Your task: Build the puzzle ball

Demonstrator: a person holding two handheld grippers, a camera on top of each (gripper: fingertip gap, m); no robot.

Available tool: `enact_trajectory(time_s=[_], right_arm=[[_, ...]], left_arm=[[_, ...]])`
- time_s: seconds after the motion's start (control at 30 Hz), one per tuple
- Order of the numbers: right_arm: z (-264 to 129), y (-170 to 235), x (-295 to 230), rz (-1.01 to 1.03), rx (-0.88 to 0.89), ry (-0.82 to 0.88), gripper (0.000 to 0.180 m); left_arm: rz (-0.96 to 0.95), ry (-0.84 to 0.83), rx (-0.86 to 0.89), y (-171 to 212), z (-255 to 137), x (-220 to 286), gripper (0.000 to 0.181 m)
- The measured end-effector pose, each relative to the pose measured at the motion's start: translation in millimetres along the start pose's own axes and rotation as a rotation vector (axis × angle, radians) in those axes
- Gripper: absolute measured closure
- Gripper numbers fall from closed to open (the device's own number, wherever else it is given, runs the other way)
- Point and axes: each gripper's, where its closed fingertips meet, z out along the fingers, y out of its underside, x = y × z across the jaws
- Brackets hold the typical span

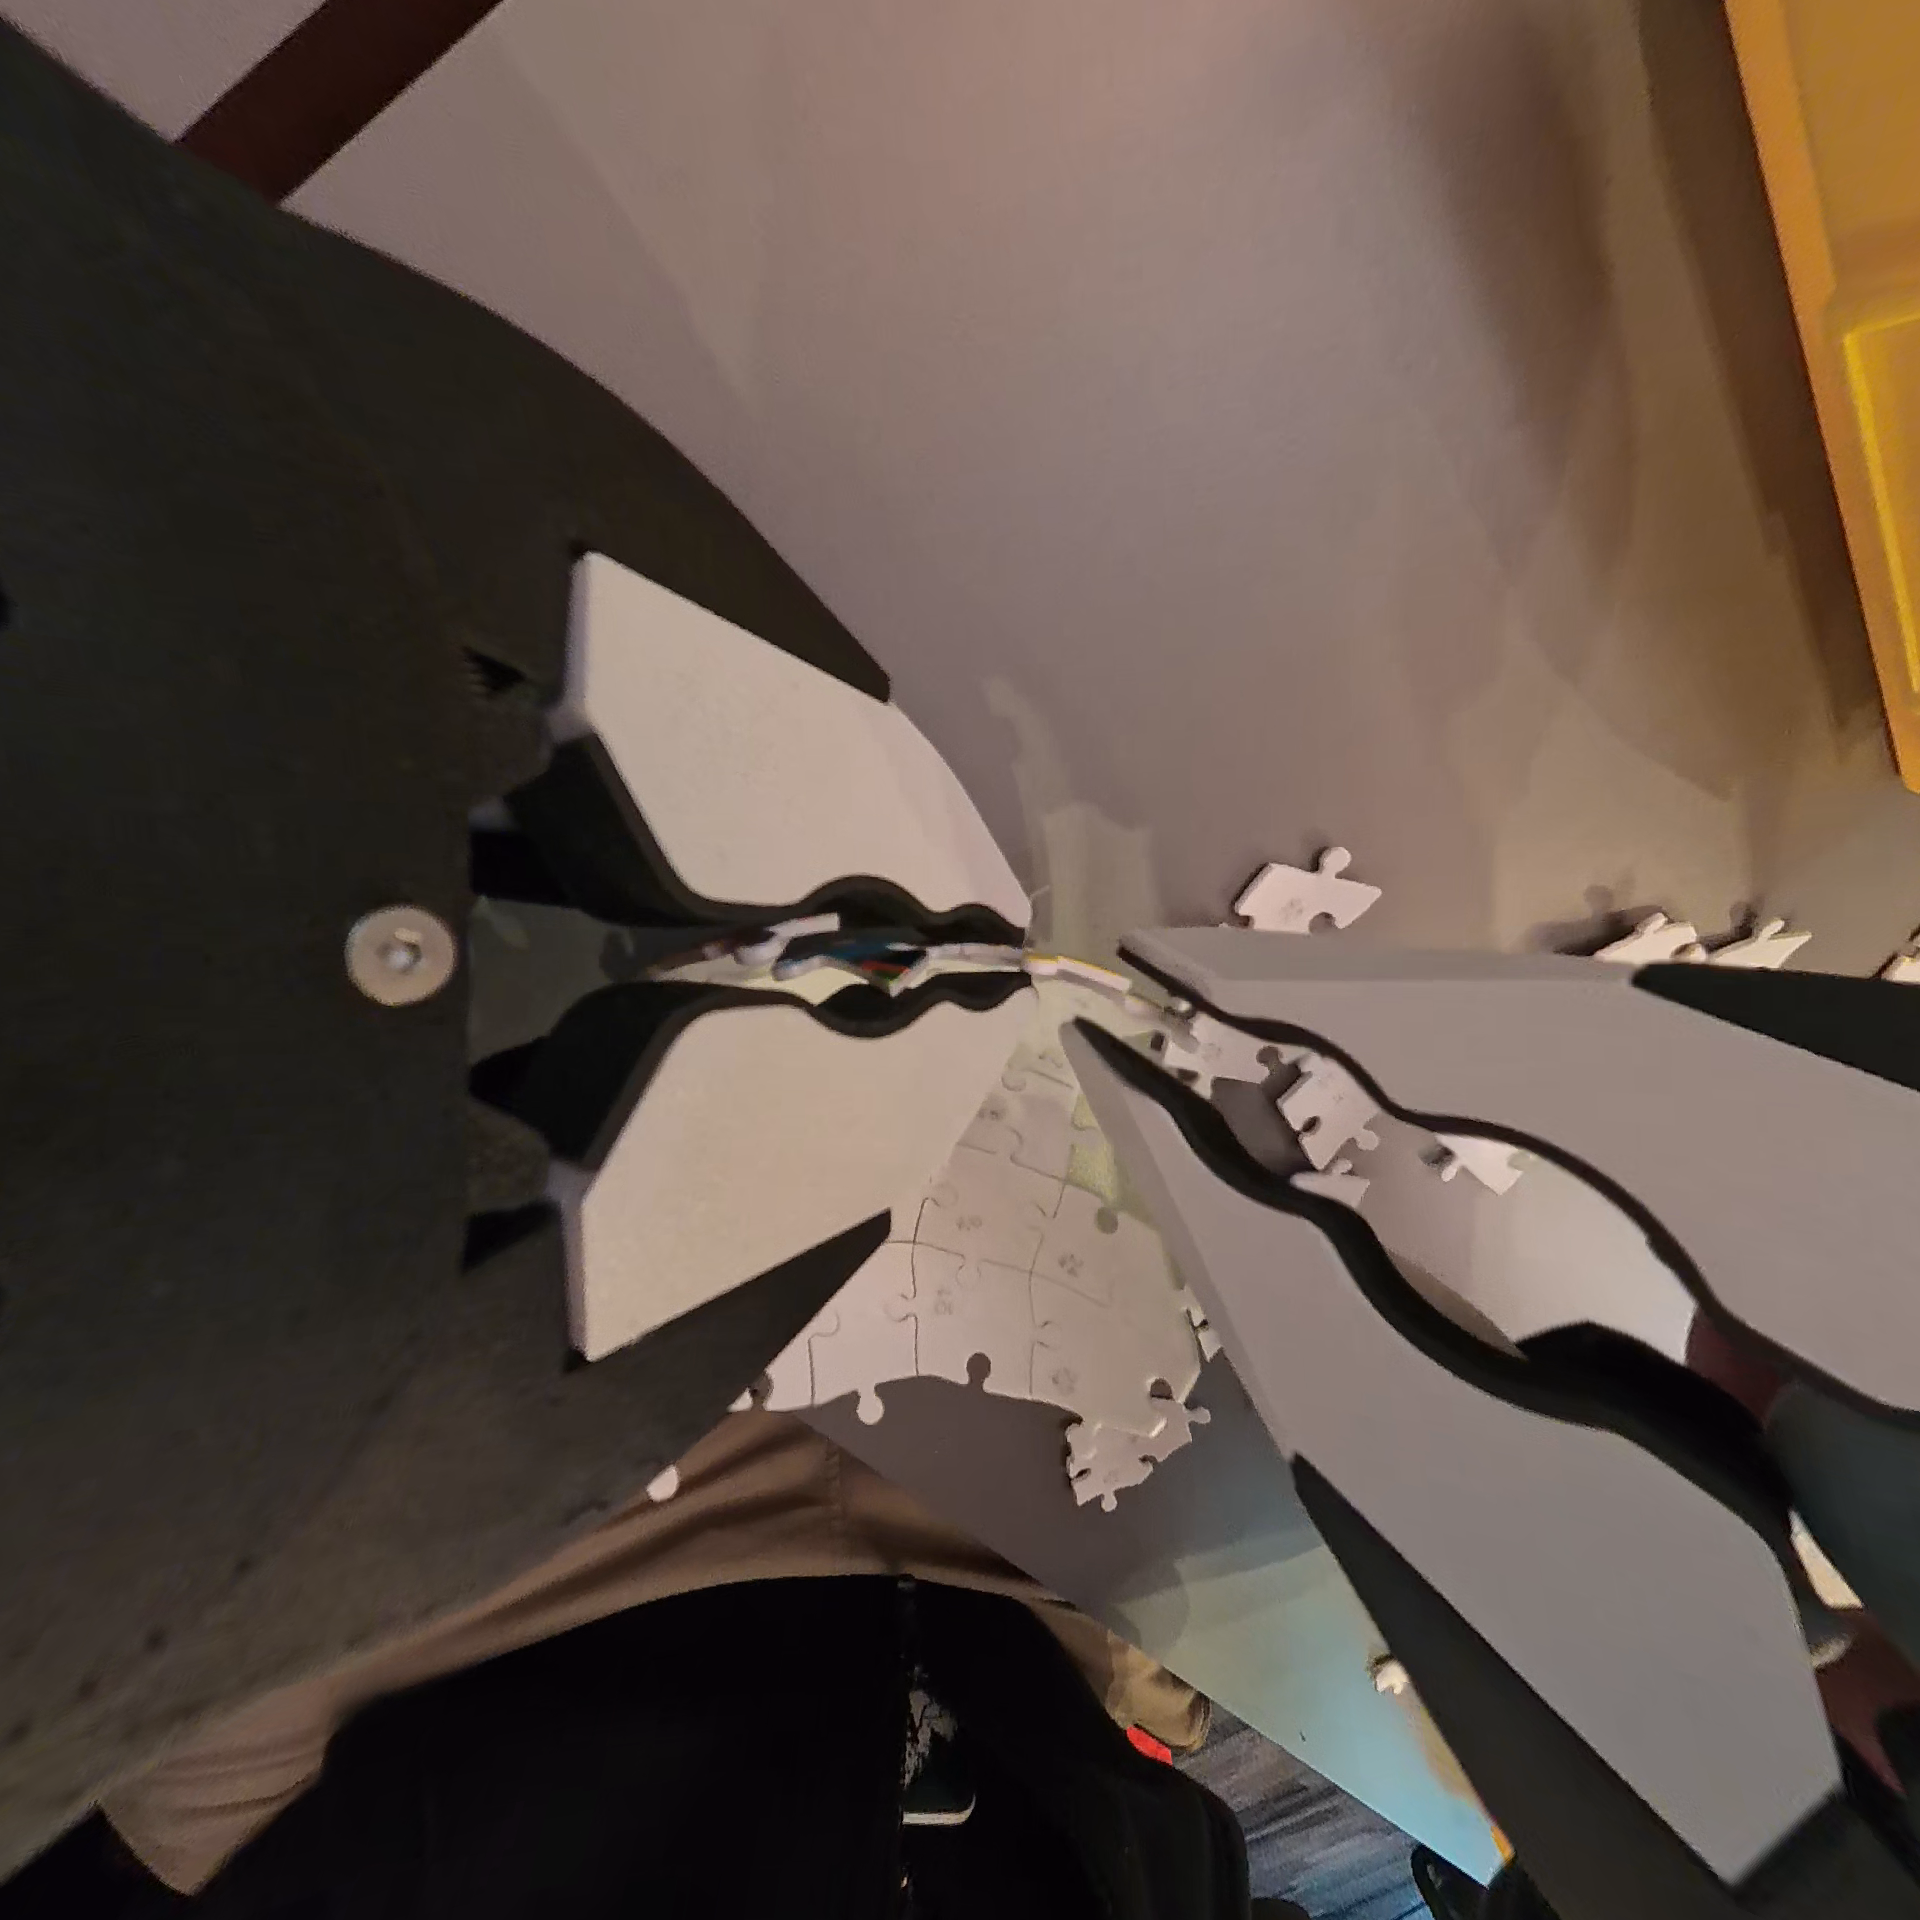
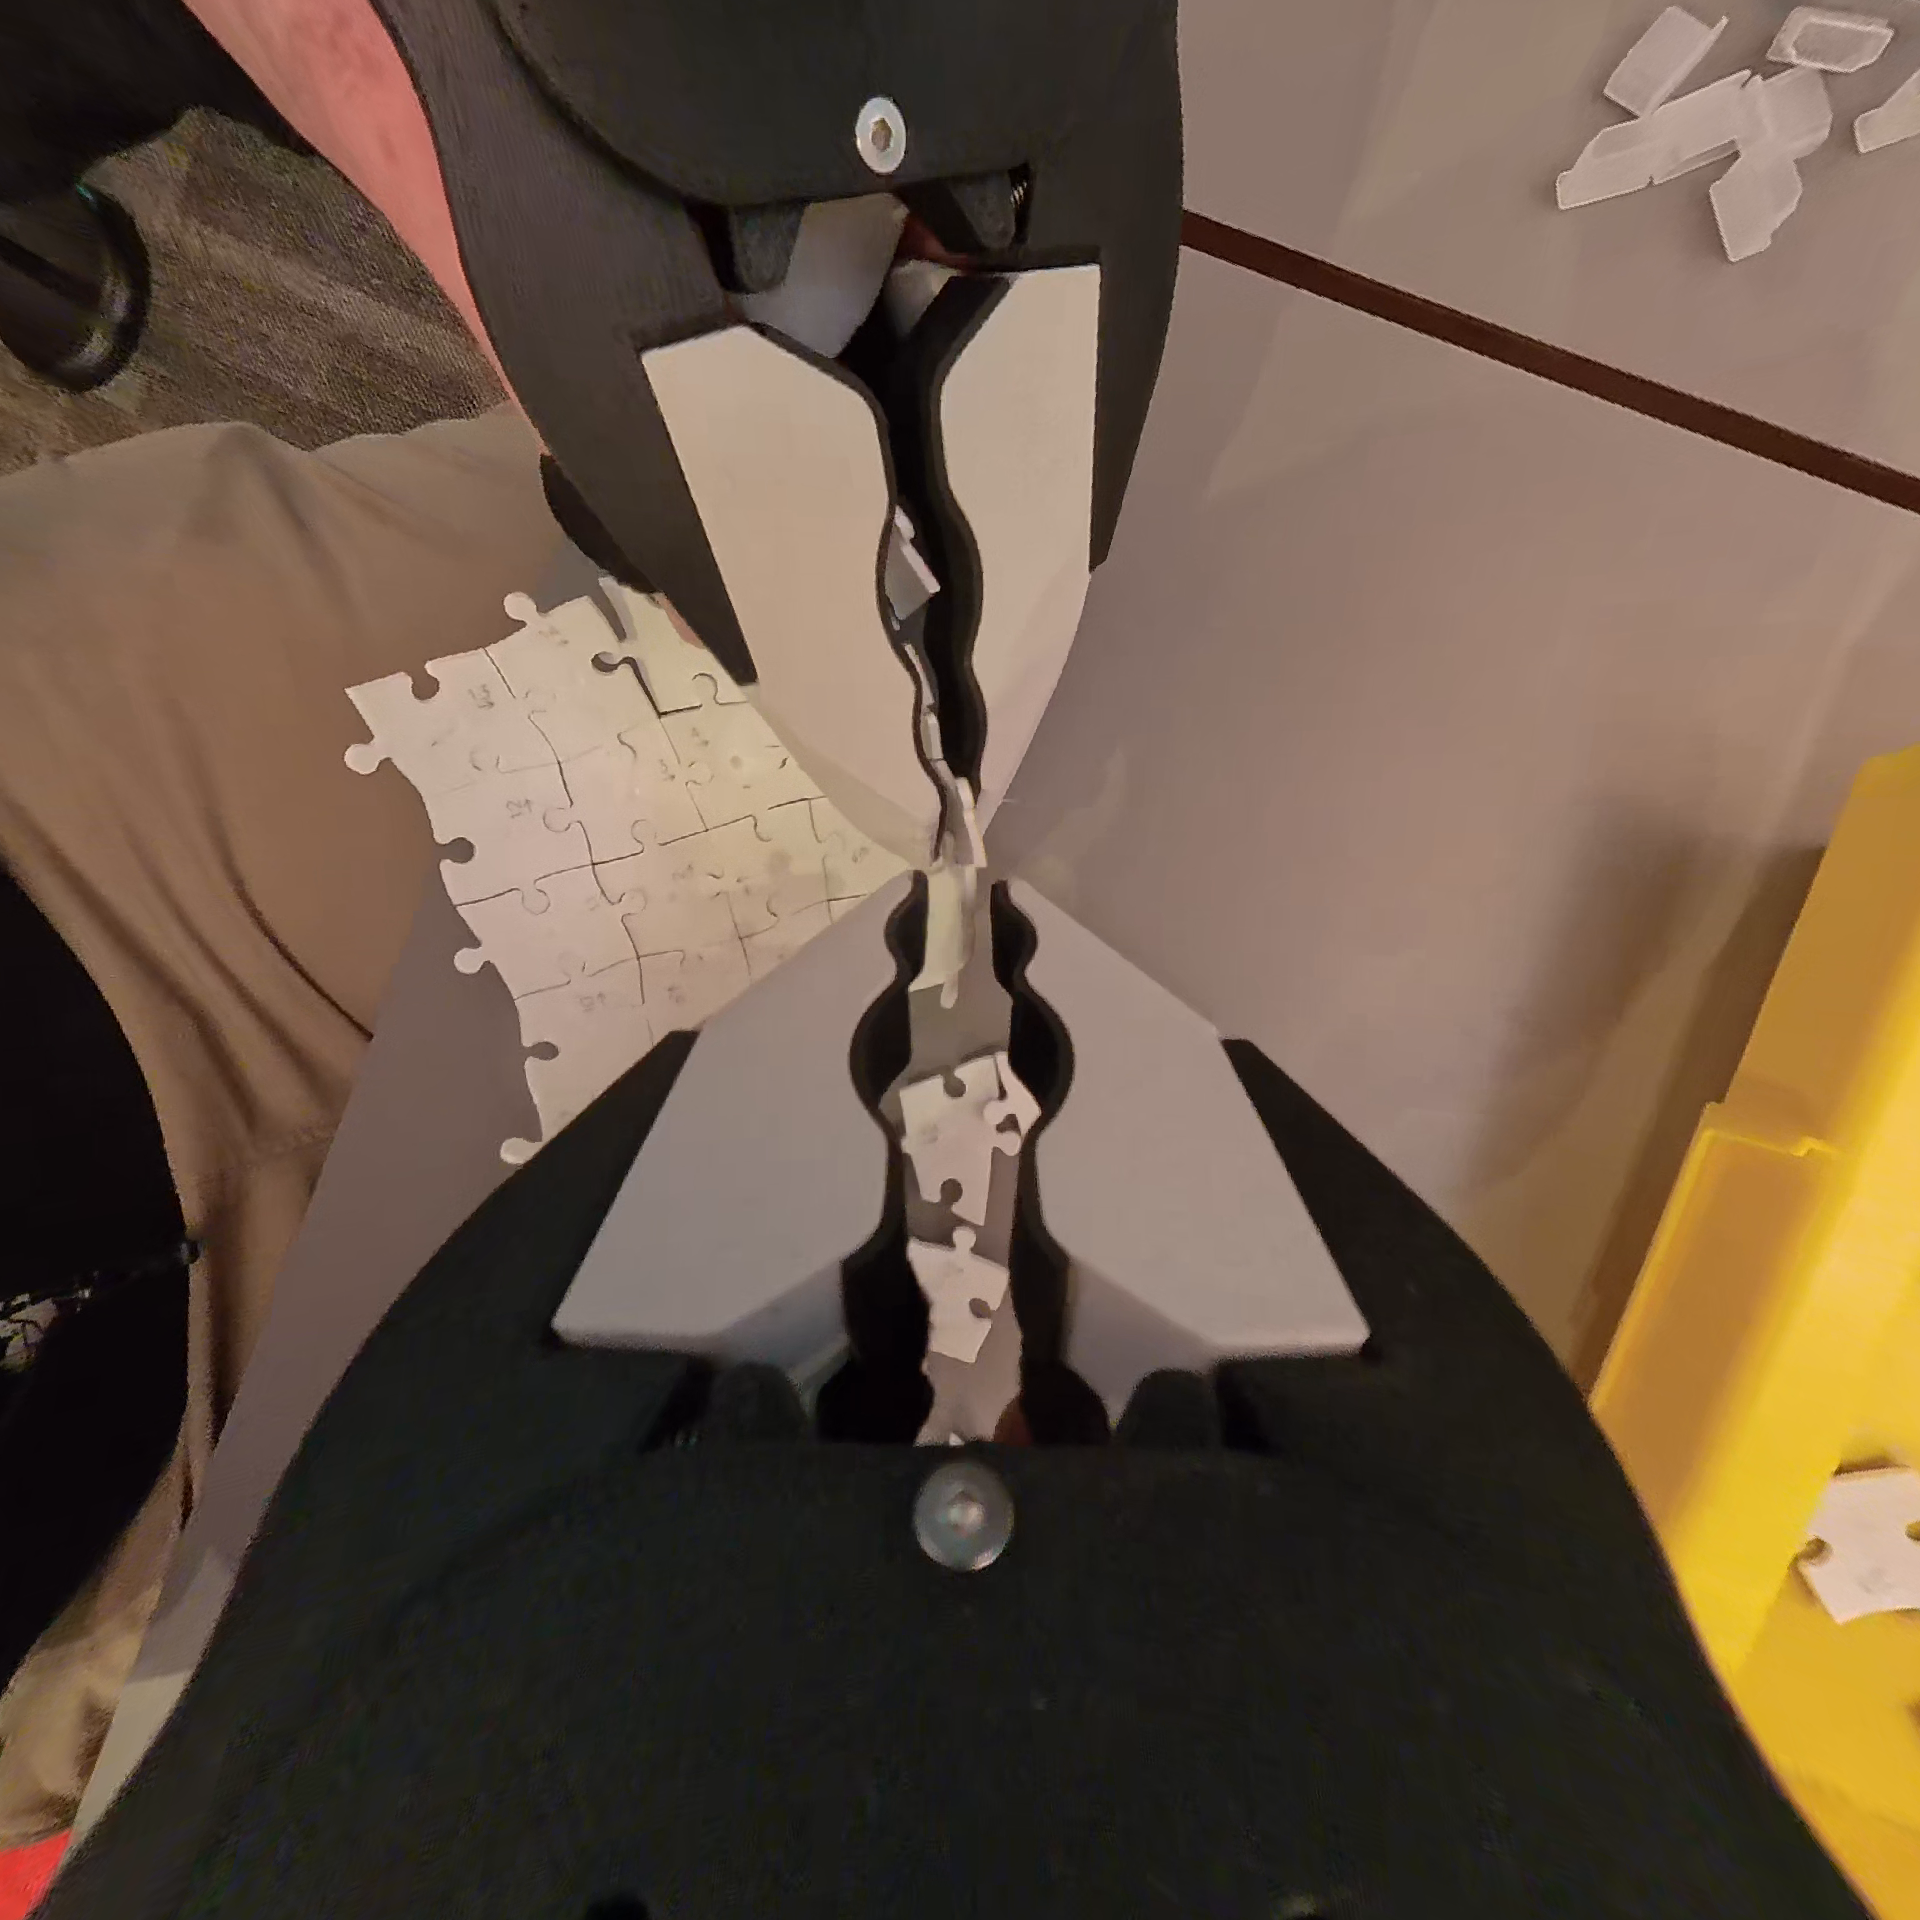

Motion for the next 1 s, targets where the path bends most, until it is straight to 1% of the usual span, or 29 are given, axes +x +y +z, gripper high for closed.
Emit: enact_trajectory(time_s=[0.17,0.2,0.27,0.8,1.0], right_arm=[[3.1,4.1,-2.0,0.019,0.002,-0.026,0.171],[4.2,4.4,-2.3,0.022,0.004,-0.029,0.175],[6.3,4.9,-3.5,0.027,0.009,-0.037,0.178],[6.2,3.1,-5.6,0.123,0.073,-0.093,0.180],[6.4,2.6,-6.4,0.185,0.121,-0.148,0.180]], left_arm=[[0.005,0.003,0.011,-1.7,-0.3,0.5,0.176],[0.005,0.005,0.014,-2.3,-0.4,1.0,0.176],[0.009,0.003,0.010,-1.8,-0.4,1.0,0.176],[0.021,0.005,0.012,-1.5,-2.1,1.9,0.176],[0.021,0.009,0.017,-1.7,-2.7,2.3,0.176]])
